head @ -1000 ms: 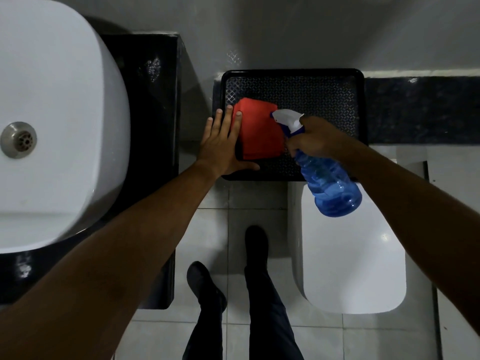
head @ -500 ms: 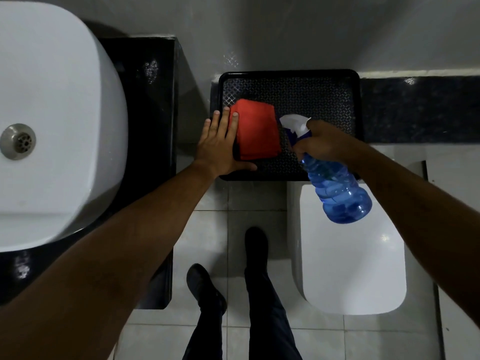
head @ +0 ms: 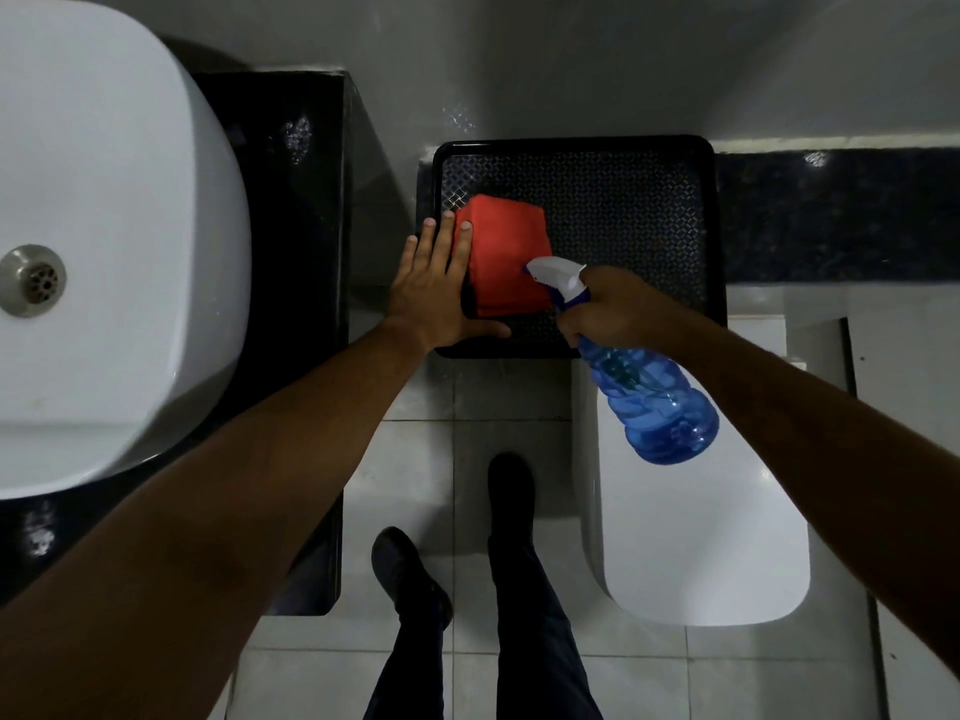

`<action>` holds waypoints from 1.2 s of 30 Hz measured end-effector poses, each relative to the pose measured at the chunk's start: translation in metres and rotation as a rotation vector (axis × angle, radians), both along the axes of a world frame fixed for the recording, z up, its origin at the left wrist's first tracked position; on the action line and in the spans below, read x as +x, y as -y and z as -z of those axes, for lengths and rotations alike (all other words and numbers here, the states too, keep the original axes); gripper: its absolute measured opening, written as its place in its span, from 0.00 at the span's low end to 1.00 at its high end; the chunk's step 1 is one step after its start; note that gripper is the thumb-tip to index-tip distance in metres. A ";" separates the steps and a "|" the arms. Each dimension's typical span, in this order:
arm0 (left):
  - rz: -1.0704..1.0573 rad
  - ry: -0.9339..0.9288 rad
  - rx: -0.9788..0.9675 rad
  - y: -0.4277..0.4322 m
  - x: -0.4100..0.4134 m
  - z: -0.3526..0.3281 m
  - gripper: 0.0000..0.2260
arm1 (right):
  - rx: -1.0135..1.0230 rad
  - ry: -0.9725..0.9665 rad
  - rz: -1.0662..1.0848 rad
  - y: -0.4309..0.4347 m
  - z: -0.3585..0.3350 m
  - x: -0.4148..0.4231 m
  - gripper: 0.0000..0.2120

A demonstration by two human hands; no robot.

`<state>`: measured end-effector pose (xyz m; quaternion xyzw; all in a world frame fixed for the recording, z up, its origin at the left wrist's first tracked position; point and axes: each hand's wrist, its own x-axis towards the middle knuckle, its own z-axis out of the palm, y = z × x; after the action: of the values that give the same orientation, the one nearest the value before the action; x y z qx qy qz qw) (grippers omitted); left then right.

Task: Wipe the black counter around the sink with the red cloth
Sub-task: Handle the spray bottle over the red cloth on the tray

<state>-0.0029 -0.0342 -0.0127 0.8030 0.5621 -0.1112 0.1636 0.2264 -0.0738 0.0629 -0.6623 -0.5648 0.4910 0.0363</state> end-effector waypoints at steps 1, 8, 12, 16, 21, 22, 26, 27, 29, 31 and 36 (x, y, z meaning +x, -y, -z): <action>-0.002 0.003 -0.001 0.000 0.000 0.000 0.66 | 0.009 -0.016 0.027 -0.004 -0.002 -0.001 0.07; 0.003 -0.007 -0.002 -0.001 -0.001 0.000 0.66 | 0.035 0.018 0.120 -0.015 -0.010 0.016 0.08; -0.001 -0.001 -0.013 -0.001 -0.001 0.000 0.66 | -0.029 0.063 0.074 -0.005 -0.006 0.021 0.10; -0.011 0.004 -0.016 -0.001 0.001 -0.002 0.66 | -0.068 0.103 0.016 0.003 -0.003 0.019 0.10; -0.012 0.012 -0.008 0.000 0.001 -0.002 0.67 | -0.043 0.023 0.056 -0.004 -0.003 0.014 0.09; -0.012 0.010 -0.004 0.000 0.001 -0.002 0.67 | -0.036 0.011 0.047 -0.008 -0.005 0.011 0.08; -0.011 0.014 -0.001 0.000 0.001 -0.002 0.67 | 0.049 0.013 0.104 -0.027 -0.010 0.000 0.09; -0.010 0.012 -0.002 0.000 0.001 -0.003 0.67 | 0.057 0.010 0.119 -0.031 -0.010 0.002 0.10; -0.009 0.003 0.005 0.000 0.001 -0.002 0.67 | 0.072 -0.013 0.117 -0.036 -0.008 0.007 0.09; -0.007 -0.005 0.008 0.000 0.002 -0.002 0.67 | 0.131 -0.114 0.110 -0.040 -0.014 0.013 0.22; -0.005 -0.006 0.006 -0.001 0.002 -0.001 0.67 | 0.465 -0.259 0.346 -0.055 -0.027 0.031 0.22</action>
<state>-0.0008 -0.0327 -0.0113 0.8018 0.5649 -0.1116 0.1595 0.2579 -0.0184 0.0898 -0.6545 -0.5314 0.4154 0.3416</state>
